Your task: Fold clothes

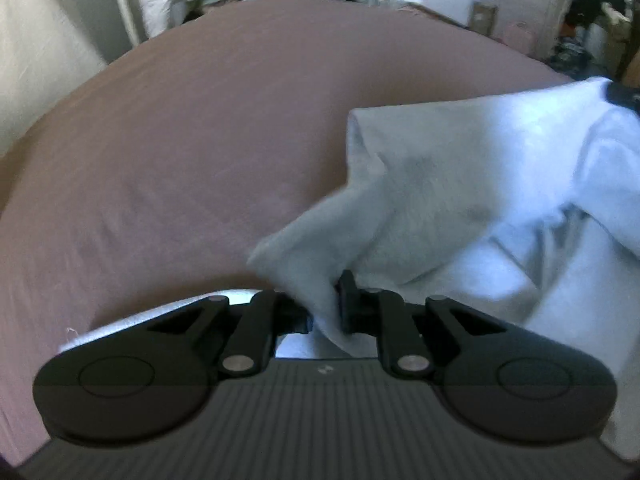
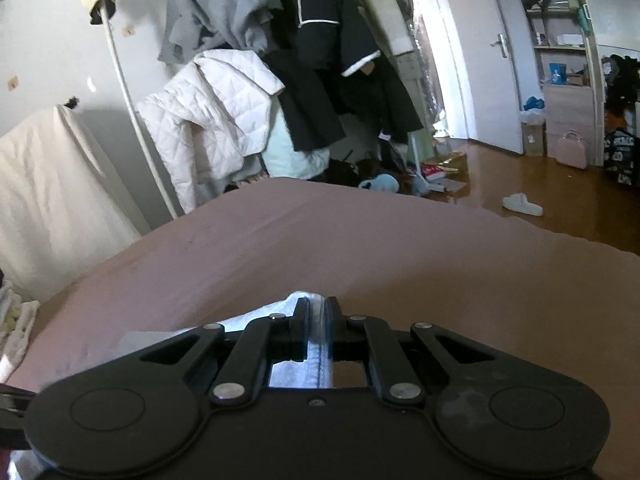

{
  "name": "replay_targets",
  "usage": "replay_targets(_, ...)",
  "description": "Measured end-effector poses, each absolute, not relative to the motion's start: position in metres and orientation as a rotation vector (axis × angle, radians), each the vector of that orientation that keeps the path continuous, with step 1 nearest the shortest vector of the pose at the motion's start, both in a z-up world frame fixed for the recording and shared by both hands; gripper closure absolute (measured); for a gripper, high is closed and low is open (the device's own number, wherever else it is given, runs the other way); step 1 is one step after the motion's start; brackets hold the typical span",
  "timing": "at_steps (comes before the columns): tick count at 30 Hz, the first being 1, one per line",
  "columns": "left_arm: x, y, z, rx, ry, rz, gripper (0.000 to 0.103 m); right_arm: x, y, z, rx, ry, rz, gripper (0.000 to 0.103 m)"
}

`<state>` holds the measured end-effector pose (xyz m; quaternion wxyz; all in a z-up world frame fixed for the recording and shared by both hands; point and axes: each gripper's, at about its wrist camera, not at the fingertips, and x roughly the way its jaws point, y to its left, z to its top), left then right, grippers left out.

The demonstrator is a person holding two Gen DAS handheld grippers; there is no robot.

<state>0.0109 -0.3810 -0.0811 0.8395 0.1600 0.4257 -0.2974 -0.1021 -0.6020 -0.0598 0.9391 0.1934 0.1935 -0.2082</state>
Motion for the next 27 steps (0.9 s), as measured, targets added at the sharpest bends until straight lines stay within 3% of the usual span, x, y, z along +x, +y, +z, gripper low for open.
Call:
replay_targets(8, 0.014, -0.348, -0.008, 0.188, 0.743, -0.534, 0.095, -0.110, -0.591, -0.032, 0.354, 0.300, -0.393, 0.094)
replay_targets(17, 0.076, -0.337, 0.093, 0.153, 0.426, -0.313, 0.095, -0.022, -0.571, 0.072, 0.106, 0.092, -0.266, 0.094)
replay_targets(18, 0.088, -0.338, 0.098, 0.131, 0.407, -0.280, 0.090, -0.006, -0.573, 0.077, 0.103, 0.094, -0.259, 0.093)
replay_targets(19, 0.099, -0.338, 0.099, 0.137, 0.401, -0.257, 0.088, 0.008, -0.576, 0.077, 0.125, 0.120, -0.270, 0.080)
replay_targets(20, 0.107, -0.339, 0.090, 0.195, 0.422, -0.241, 0.067, 0.021, -0.580, 0.076, 0.148, 0.149, -0.288, 0.070)
replay_targets(21, 0.116, -0.340, 0.080, 0.259, 0.445, -0.226, 0.047, 0.025, -0.581, 0.069, 0.172, 0.191, -0.328, 0.053)
replay_targets(23, 0.133, -0.342, 0.061, 0.387, 0.490, -0.196, 0.043, 0.010, -0.583, 0.045, 0.223, 0.304, -0.358, 0.050)
replay_targets(27, 0.093, -0.296, 0.009, 0.473, 0.574, -0.277, 0.038, -0.023, -0.586, -0.005, 0.327, 0.530, -0.414, 0.050)
